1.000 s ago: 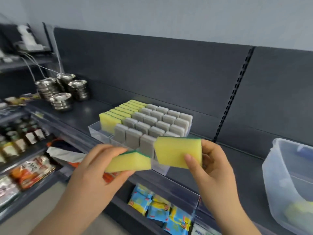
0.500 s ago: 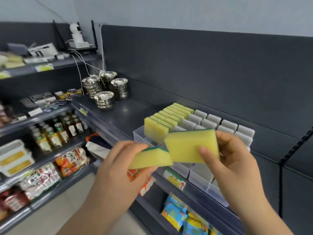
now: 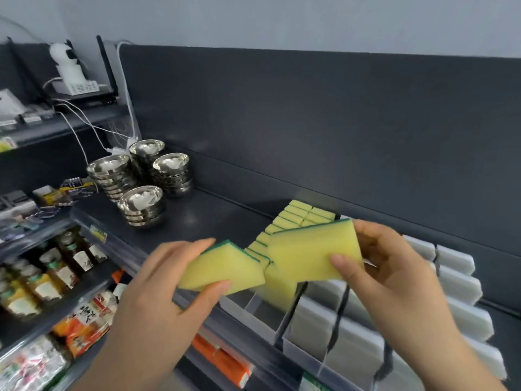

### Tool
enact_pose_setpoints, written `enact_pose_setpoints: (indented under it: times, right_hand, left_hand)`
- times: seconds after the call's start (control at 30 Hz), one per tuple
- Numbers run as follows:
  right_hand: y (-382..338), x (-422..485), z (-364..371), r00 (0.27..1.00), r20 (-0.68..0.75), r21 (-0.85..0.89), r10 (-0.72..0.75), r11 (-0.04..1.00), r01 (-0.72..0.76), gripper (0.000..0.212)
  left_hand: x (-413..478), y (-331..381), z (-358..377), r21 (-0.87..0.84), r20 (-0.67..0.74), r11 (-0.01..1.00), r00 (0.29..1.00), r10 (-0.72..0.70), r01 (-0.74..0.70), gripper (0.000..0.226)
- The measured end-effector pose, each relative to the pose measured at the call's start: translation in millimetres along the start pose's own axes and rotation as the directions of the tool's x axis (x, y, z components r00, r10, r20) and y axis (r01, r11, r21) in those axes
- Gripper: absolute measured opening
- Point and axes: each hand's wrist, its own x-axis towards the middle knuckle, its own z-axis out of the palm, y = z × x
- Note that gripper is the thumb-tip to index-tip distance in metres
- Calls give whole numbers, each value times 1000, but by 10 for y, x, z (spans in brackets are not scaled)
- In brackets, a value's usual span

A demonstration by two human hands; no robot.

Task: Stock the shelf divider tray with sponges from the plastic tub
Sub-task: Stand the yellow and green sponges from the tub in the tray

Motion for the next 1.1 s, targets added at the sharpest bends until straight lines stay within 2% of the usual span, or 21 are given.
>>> enact_pose_setpoints:
  times: [0.1,0.3,0.47,0.67,0.83,1.1]
  right_hand:
    - [69,112,167,999,-11,-46,41,998,-42,35]
    - [90,195,483,990,-122,-167,75,981,-95,43]
    - [8,166,906,962,-249,-229,110,959,-169,42]
    - [15,49,1307,901,-408,-265,146,926,-270,34]
    - [90,-134,1563,864,-465,-374,195,841,-391,37]
    - [71,-247,1705,863,-462,-507,206,737,-447,34]
  left_hand:
    - [89,-223,46,-67,3,997,1000,-23,23,44]
    - [353,-728,93,-209,69,977,998,-17,31,52]
    - [638,-1214,144,-319,124,942,980,153,-107,47]
    - [891,-1646,235,-408,162,893,947,277,-191,47]
    - [881,-1848,314,-439,224,878,923,312,-190,50]
    - [889,-1960,302,-467,266,854,885,381,-228,51]
